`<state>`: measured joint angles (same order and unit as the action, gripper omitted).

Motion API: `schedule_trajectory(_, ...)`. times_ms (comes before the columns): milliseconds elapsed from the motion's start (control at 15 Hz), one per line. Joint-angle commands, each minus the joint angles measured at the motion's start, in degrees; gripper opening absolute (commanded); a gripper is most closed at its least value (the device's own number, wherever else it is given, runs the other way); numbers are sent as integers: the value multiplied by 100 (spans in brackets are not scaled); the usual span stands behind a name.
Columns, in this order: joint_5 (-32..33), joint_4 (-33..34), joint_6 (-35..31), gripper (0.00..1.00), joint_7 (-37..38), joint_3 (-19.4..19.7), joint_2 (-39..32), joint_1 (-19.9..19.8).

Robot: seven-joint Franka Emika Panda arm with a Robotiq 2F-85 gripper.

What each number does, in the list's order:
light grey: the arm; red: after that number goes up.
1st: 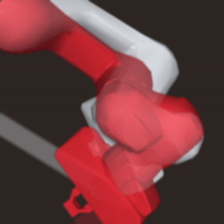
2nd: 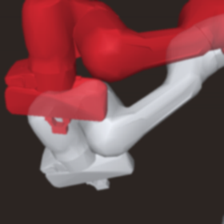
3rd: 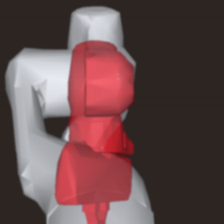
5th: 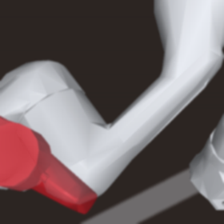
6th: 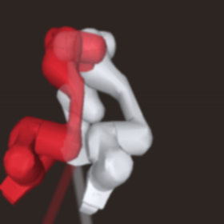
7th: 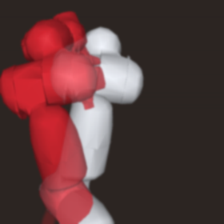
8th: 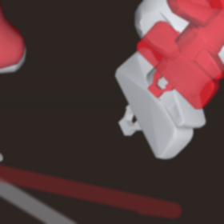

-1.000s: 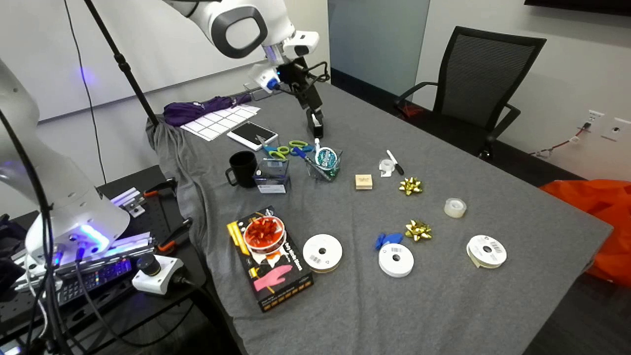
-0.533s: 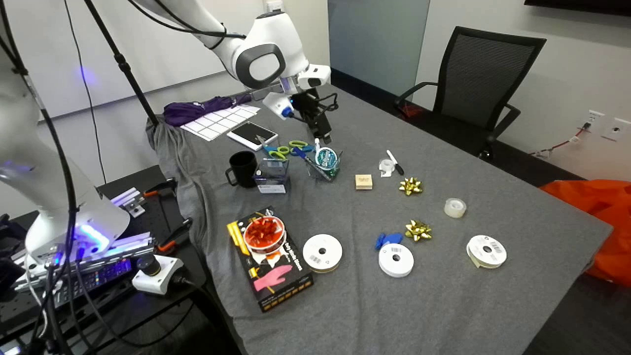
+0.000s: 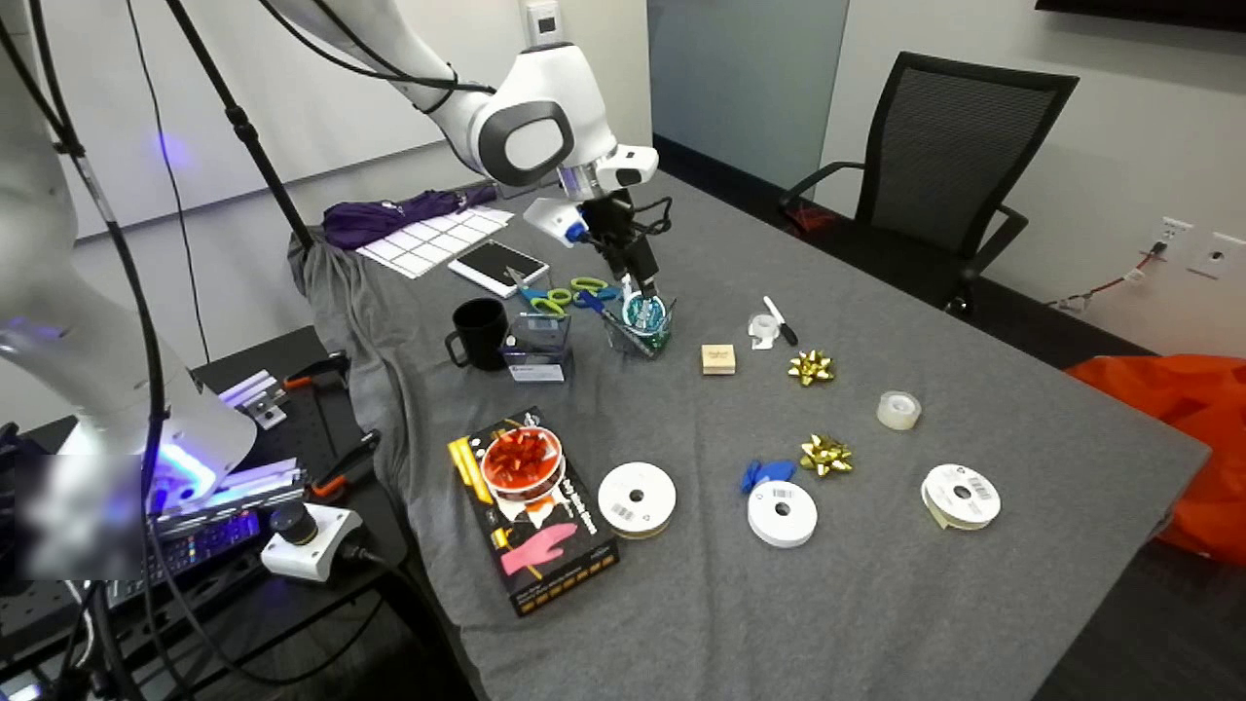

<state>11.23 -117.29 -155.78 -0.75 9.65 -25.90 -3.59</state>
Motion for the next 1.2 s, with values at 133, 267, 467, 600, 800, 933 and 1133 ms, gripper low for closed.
schedule_trajectory(133,-18,36,86,100,12,-36,-23,-11)
schedule_trajectory(267,-43,67,46,100,-11,-76,-125,-25)
schedule_trajectory(467,53,93,-83,100,17,-45,-297,26)
schedule_trajectory(600,60,99,-125,100,37,-32,-395,52)
schedule_trajectory(800,70,133,-205,100,73,-8,-555,94)
schedule_trajectory(933,88,174,-259,100,103,20,-647,136)
schedule_trajectory(1133,90,263,-281,100,115,37,-753,178)
